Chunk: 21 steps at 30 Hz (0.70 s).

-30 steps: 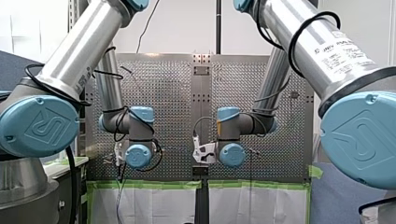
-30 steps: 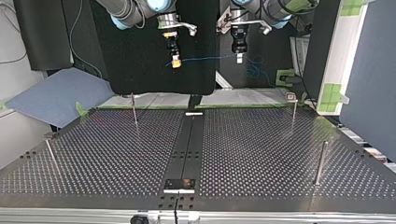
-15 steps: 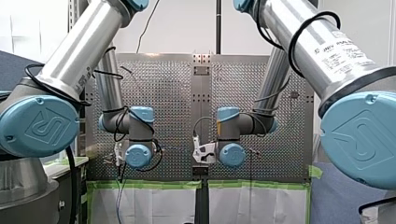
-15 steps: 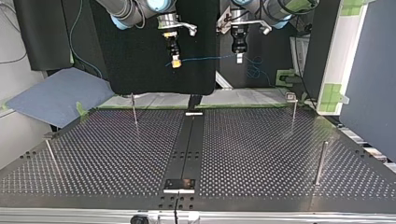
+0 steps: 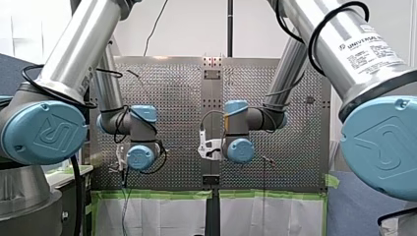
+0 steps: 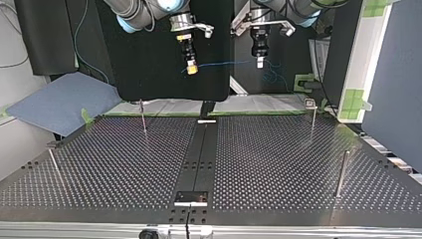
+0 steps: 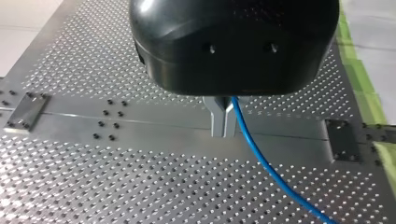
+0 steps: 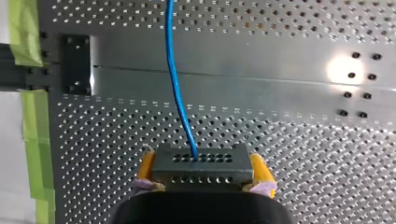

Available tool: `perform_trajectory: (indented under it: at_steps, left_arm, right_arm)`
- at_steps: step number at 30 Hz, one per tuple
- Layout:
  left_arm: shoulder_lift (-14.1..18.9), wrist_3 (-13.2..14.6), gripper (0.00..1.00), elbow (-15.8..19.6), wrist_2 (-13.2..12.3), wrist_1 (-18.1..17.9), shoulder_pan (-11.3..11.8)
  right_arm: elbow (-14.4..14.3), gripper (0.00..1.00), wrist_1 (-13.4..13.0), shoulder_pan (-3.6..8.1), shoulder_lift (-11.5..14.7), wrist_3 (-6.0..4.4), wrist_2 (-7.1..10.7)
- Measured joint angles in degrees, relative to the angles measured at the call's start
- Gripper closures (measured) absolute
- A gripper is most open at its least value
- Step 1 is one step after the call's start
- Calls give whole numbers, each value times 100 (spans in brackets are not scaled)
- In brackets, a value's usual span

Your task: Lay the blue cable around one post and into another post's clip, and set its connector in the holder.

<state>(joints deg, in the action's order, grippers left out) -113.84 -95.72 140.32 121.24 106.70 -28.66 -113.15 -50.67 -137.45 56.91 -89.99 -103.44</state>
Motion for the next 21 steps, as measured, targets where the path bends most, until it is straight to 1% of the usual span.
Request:
perform_trajectory:
  at_steps: [5,7,8,10,14,21]
  left_arm:
    - [248,-97,99,-85,6,244,98]
    - [354,-125,99,-120,8,351,126]
    - [399,-147,99,-143,8,395,147]
    - [498,-211,99,-210,9,497,200]
    - [662,-343,99,-355,9,661,291]
    - [993,-407,99,-668,61,990,460]
  right_arm:
    - [53,100,245,76,245,-244,49]
    - [125,100,355,110,354,-317,108]
    - [163,100,399,121,400,-331,134]
    - [261,100,510,142,509,-336,181]
    - [444,100,699,162,698,-311,232]
    - [790,100,1046,166,1045,-276,304]
